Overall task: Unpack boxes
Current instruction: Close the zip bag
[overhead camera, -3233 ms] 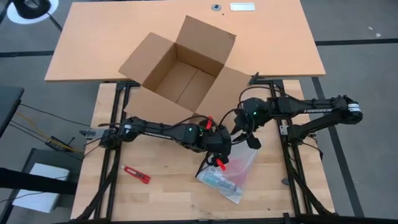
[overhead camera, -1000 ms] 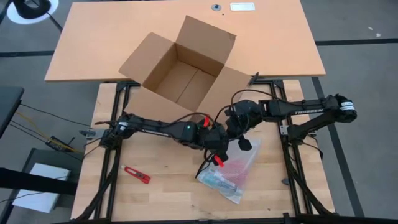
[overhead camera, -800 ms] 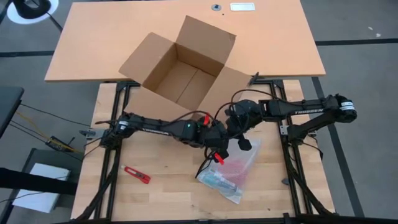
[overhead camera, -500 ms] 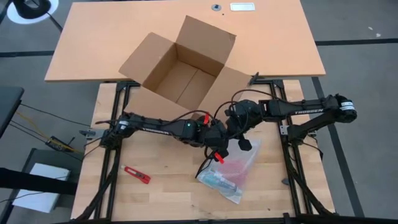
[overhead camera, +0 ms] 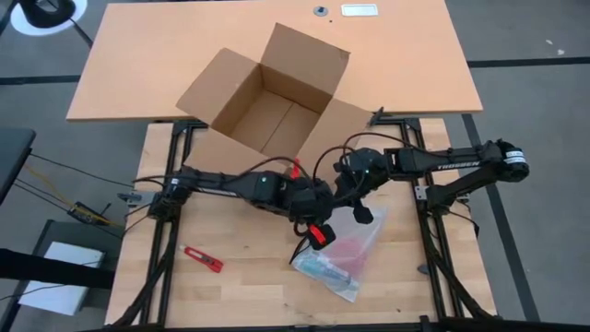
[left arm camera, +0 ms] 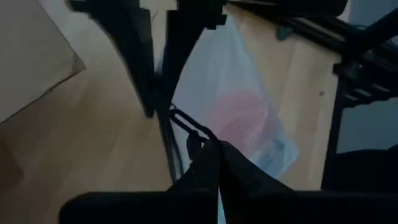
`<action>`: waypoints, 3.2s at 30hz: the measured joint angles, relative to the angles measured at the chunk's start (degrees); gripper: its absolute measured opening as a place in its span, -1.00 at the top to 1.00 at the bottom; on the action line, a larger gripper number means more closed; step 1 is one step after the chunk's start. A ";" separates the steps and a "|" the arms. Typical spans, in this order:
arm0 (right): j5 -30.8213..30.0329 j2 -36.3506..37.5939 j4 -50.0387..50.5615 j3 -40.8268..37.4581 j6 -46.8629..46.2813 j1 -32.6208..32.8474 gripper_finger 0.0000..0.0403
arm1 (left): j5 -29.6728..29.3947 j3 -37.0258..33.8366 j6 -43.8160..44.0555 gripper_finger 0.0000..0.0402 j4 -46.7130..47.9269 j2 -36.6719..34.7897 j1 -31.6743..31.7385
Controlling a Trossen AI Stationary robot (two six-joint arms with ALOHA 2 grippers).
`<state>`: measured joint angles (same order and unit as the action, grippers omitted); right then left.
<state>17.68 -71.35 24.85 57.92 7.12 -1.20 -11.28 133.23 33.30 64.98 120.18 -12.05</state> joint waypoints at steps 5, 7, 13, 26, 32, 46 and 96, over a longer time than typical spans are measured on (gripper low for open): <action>-0.57 0.21 -1.20 0.10 -0.88 -0.50 0.63 | -0.80 -0.96 -0.08 0.98 1.16 0.50 -0.05; -0.61 0.71 -0.56 0.79 -0.89 -1.21 0.52 | -1.55 -2.07 0.15 0.98 1.30 0.60 -0.07; -0.75 5.51 1.28 3.85 2.05 -2.73 0.24 | -2.15 -3.08 0.15 0.98 2.92 0.68 -0.42; -0.02 5.48 2.43 -5.18 14.19 -3.67 0.21 | -2.17 -3.04 -0.09 0.98 1.65 0.56 -0.72; -0.02 2.41 -4.71 -6.08 13.68 -2.63 0.24 | -2.24 -2.69 -0.26 0.97 1.78 0.50 -0.75; 1.91 -0.33 -8.79 -6.24 13.43 -2.53 0.65 | -2.26 -2.67 -0.26 0.97 2.00 0.50 -0.75; 20.81 7.69 -8.31 -6.30 2.39 -14.64 1.00 | -7.94 -15.69 17.86 0.97 3.34 0.47 -9.94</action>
<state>38.49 -63.66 16.54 51.62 9.51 -15.84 -19.22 117.53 51.16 68.31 120.65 -21.99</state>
